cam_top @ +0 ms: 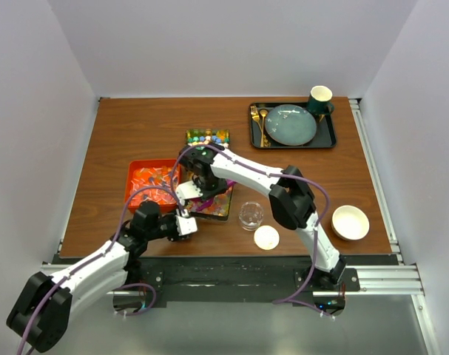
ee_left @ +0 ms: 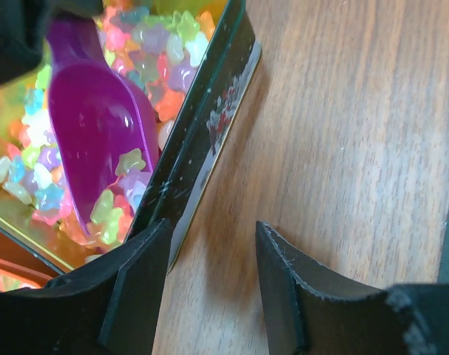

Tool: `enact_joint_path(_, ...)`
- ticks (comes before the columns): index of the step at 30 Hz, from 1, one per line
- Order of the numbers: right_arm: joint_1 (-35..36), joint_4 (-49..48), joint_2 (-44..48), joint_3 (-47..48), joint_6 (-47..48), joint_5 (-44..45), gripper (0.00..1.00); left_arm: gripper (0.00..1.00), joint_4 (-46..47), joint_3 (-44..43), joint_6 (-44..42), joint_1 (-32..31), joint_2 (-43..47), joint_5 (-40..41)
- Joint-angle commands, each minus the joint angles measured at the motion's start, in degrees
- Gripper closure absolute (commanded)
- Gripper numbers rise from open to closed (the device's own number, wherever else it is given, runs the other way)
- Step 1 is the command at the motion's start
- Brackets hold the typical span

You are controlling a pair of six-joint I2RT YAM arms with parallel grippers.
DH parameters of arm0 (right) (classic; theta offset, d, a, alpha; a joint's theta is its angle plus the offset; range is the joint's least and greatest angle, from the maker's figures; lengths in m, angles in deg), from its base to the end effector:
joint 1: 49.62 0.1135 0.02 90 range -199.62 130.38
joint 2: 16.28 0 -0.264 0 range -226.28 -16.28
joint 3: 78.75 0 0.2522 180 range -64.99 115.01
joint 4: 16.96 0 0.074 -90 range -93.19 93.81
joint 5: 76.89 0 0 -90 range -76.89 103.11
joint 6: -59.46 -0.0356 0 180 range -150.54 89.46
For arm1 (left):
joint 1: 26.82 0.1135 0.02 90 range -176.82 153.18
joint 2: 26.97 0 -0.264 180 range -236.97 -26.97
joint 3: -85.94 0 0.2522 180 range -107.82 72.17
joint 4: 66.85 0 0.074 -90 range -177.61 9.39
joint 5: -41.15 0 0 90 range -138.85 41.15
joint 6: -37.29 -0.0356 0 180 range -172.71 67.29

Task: Pack the candies
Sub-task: Scoop the fake candies from the storage box.

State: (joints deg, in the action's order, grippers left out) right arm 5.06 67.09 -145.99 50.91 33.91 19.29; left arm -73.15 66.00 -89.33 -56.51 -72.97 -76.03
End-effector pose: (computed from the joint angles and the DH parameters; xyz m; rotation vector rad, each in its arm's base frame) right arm 0.2645 0.3667 0.2076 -2.6195 1.5488 -0.1770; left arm 0.1244 -0.0896 0.1361 1.3676 1.5882 -0.4322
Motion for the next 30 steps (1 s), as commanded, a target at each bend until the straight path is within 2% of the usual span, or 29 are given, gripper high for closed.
enact_joint_path(1,-0.1,-9.3,6.4,-8.0,-0.6,-8.5,1.0,0.46,2.5,-0.5,0.0,0.0,2.1,-1.3)
enact_joint_path(6,-1.3,-12.2,7.0,-9.0,-0.9,-14.0,1.0,0.45,-5.3,-4.4,-0.6,0.1,10.1,-2.0)
enact_joint_path(7,-1.6,-12.3,7.0,-9.0,-1.0,-15.0,1.0,0.44,-9.7,-5.4,-0.3,0.1,11.3,-2.3)
enact_joint_path(10,-2.7,-13.1,7.7,-9.7,-0.9,-16.5,1.0,0.44,-16.0,-10.0,2.0,0.3,14.8,-3.0)
enact_joint_path(14,-4.9,-13.9,8.0,-10.6,-1.3,-19.5,1.0,0.43,-19.9,-16.2,6.3,0.5,18.0,-1.7)
enact_joint_path(17,-6.9,-15.5,9.2,-12.3,-1.7,-22.8,1.0,0.41,-22.3,-21.3,9.5,0.5,18.1,1.4)
enact_joint_path(24,-10.5,-20.8,12.2,-17.2,-3.3,-28.6,1.0,0.29,-23.6,-30.9,11.7,0.5,15.2,19.8)
enact_joint_path(26,-11.5,-23.2,13.7,-18.9,-4.6,-30.4,1.0,0.26,-22.6,-31.7,12.4,0.7,14.4,22.4)
enact_joint_path(30,-12.4,-24.7,16.4,-23.9,-4.6,-33.0,1.0,0.25,-21.6,-31.4,12.0,3.0,12.4,22.7)
